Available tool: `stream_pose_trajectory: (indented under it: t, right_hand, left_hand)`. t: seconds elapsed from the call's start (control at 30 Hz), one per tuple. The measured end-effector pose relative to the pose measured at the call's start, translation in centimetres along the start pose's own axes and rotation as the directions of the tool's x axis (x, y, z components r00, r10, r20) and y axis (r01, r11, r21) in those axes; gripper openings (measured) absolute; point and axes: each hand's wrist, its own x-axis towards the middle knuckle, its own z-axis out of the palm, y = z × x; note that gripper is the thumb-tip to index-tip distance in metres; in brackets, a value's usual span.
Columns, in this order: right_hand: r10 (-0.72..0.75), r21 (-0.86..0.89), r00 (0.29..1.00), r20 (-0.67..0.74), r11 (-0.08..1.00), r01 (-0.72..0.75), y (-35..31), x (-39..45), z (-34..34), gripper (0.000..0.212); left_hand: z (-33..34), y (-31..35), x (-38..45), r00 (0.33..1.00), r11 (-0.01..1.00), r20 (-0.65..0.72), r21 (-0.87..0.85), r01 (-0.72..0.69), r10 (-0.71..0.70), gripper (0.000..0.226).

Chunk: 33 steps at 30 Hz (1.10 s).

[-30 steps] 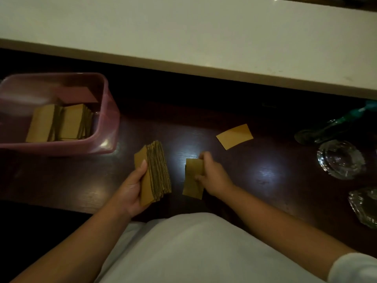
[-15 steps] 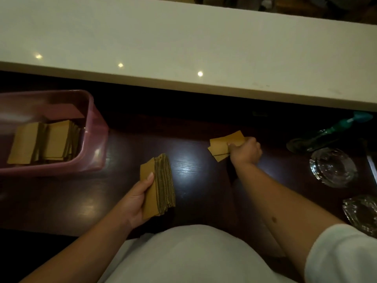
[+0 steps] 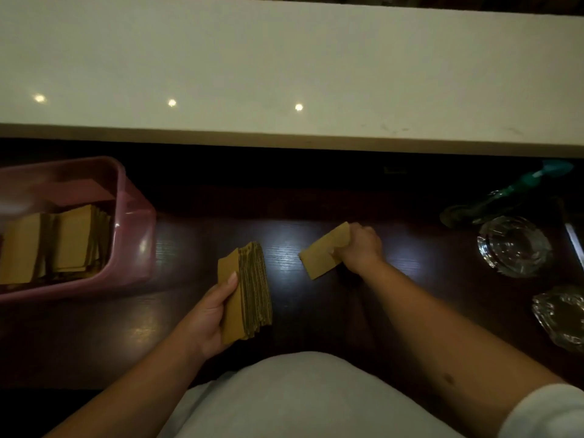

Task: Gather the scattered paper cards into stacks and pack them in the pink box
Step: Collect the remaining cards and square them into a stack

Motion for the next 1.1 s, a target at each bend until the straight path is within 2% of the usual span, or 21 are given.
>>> stream_pose_trajectory:
  t: [0.07,0.13,0.2,0.27,0.33,0.4,0.5,0.57,0.67,0.77,0.83,0.93,1.0,1.03,1.1]
  right_hand:
    - [-0.1,0.155,0.994,0.052,0.984,0.091,-0.4,-1.3,-0.1,0.037]
    - [-0.186,0.32,0.971,0.149,0.938,0.131,-1.2,-3.4,-0.8,0.031]
    - [-0.272,0.444,0.913,0.303,0.888,0.117,-2.5,-5.7,-1.9,0.036]
    - [-0.388,0.472,0.845,0.367,0.861,0.191,-4.0,-7.8,-3.1,0.041]
    - [-0.464,0.427,0.818,0.339,0.851,0.305,-5.5,-9.4,-3.9,0.041]
    - [-0.487,0.397,0.823,0.293,0.845,0.358,-6.7,-10.5,-4.5,0.04]
    - [-0.46,0.447,0.846,0.269,0.838,0.313,-7.5,-11.6,-4.4,0.037]
    - [-0.419,0.514,0.876,0.239,0.82,0.252,-7.8,-12.4,-3.9,0.027]
    - [-0.342,0.572,0.937,0.067,0.783,0.245,-8.2,-13.8,-2.5,0.009]
    - [-0.242,0.716,0.96,-0.138,0.646,0.266,-8.6,-15.5,-0.5,0.027]
    - [-0.207,0.778,0.961,-0.183,0.567,0.27,-8.9,-16.2,0.5,0.032]
    - [-0.252,0.76,0.954,-0.164,0.583,0.285,-9.2,-16.3,0.1,0.033]
    - [-0.322,0.705,0.927,-0.19,0.612,0.358,-9.3,-16.9,-0.8,0.031]
    - [-0.368,0.646,0.907,-0.204,0.646,0.407,-9.3,-17.4,-1.1,0.043]
    - [-0.465,0.521,0.871,-0.162,0.709,0.475,-9.4,-19.1,-0.8,0.081]
  left_hand:
    - [0.6,0.3,0.2,0.999,0.999,0.01,0.019,-0.036,0.035,0.096]
    - [1.1,0.8,0.2,0.995,0.993,0.008,0.061,-0.098,0.098,0.089]
    - [1.4,1.4,0.1,0.991,0.984,0.021,0.121,-0.134,0.132,0.085]
    - [1.5,1.9,-0.2,0.992,0.98,0.052,0.161,-0.118,0.111,0.085]
    - [1.6,2.0,-0.7,0.992,0.982,0.112,0.175,-0.075,0.056,0.079]
    - [1.9,1.8,-1.3,0.985,0.984,0.174,0.171,-0.053,0.023,0.07]
    - [2.1,1.7,-2.1,0.979,0.993,0.202,0.108,-0.044,0.022,0.068]
    - [2.1,1.6,-2.6,0.975,0.993,0.224,0.111,-0.029,0.003,0.068]
    - [2.3,1.2,-3.5,0.966,0.995,0.26,0.097,-0.018,-0.008,0.068]
    - [3.3,0.3,-4.3,0.956,0.997,0.294,0.082,-0.01,-0.014,0.065]
    - [3.9,-0.4,-4.6,0.954,0.997,0.299,0.077,-0.008,-0.015,0.063]
    - [4.3,-1.1,-5.2,0.959,0.999,0.28,-0.021,-0.035,0.039,0.064]
    - [4.4,-1.0,-5.5,0.961,0.993,0.264,-0.101,-0.062,0.087,0.064]
    - [4.5,-0.9,-5.7,0.962,0.989,0.248,-0.112,-0.092,0.117,0.065]
    - [4.5,-0.6,-5.7,0.962,0.982,0.197,-0.037,-0.185,0.189,0.068]
